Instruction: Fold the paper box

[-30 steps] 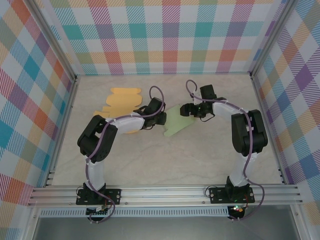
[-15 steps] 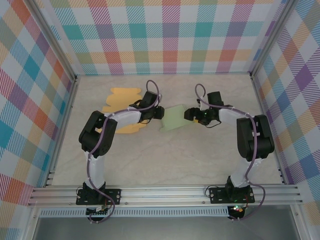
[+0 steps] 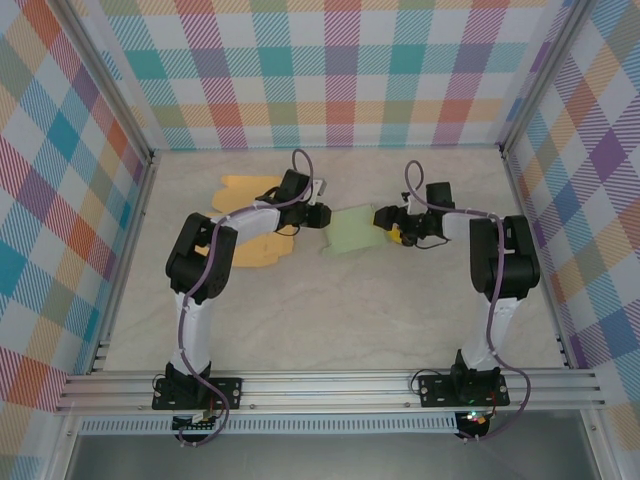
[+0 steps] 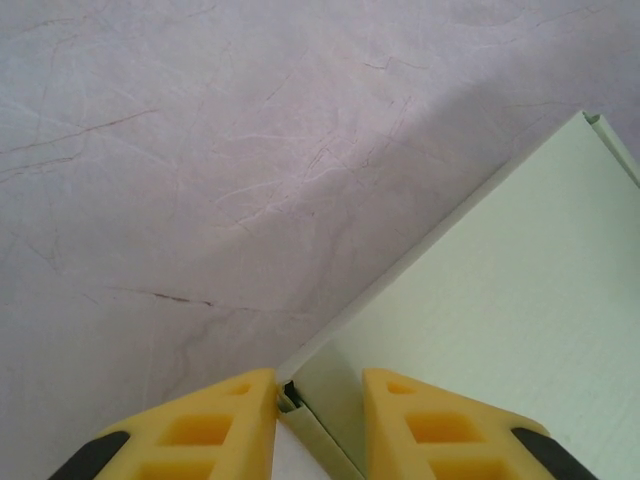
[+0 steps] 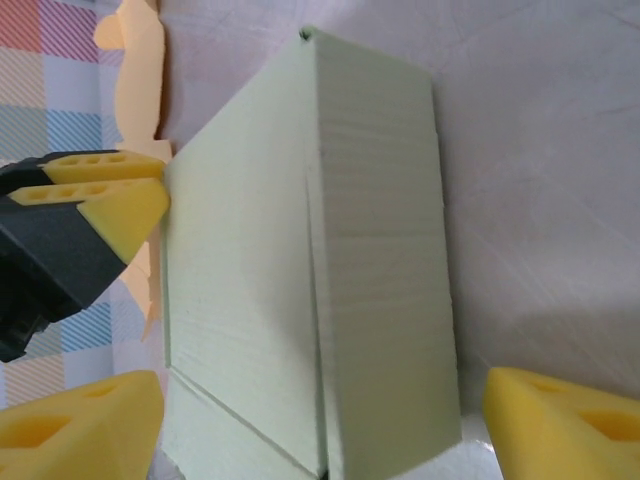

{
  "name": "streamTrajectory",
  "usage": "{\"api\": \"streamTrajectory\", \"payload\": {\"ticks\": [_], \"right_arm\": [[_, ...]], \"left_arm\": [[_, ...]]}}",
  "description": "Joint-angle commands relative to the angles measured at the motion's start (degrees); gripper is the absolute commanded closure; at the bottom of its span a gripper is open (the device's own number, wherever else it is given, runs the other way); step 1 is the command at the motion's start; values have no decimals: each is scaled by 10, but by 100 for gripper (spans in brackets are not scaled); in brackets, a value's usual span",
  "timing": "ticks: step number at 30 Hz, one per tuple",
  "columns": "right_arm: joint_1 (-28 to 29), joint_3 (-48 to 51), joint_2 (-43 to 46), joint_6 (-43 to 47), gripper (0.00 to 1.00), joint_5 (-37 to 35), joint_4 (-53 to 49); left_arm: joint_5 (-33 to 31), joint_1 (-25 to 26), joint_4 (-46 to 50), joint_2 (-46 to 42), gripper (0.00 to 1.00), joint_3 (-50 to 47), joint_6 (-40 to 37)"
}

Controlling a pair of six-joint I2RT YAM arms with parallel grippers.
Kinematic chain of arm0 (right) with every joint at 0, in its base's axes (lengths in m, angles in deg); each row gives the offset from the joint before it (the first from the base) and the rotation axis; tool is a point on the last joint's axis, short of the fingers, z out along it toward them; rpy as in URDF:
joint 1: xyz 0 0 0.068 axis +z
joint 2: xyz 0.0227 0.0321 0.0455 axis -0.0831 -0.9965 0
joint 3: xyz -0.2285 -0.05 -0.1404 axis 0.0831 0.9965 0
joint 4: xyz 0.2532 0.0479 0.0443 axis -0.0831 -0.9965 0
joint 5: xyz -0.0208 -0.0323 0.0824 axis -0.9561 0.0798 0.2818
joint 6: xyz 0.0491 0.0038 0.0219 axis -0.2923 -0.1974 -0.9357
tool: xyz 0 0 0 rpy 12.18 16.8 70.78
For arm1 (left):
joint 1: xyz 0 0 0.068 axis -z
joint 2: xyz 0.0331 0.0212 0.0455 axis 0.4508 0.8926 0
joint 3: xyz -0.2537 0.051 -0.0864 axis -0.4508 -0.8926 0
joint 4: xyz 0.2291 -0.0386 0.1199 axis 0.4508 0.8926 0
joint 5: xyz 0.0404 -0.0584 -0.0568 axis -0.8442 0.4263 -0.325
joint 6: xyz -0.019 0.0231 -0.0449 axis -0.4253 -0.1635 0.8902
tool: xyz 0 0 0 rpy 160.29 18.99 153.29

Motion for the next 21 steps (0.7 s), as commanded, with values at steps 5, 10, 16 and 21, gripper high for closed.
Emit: {"api": "streamTrajectory", "payload": {"ticks": [5, 10, 16, 21], "right_arm": [[2, -19, -49, -45, 24, 95, 87], [3, -11, -45, -68, 25, 111, 107], [3, 3, -20, -82, 27, 93, 87], [4, 4, -6, -79, 26, 38, 32]], "left_arm": [[21, -8, 81, 46, 73, 4, -17], [16, -11, 103, 61, 73, 19, -11], [26, -27, 100, 74, 80, 20, 3], [26, -29, 96, 67, 80, 16, 4]]}}
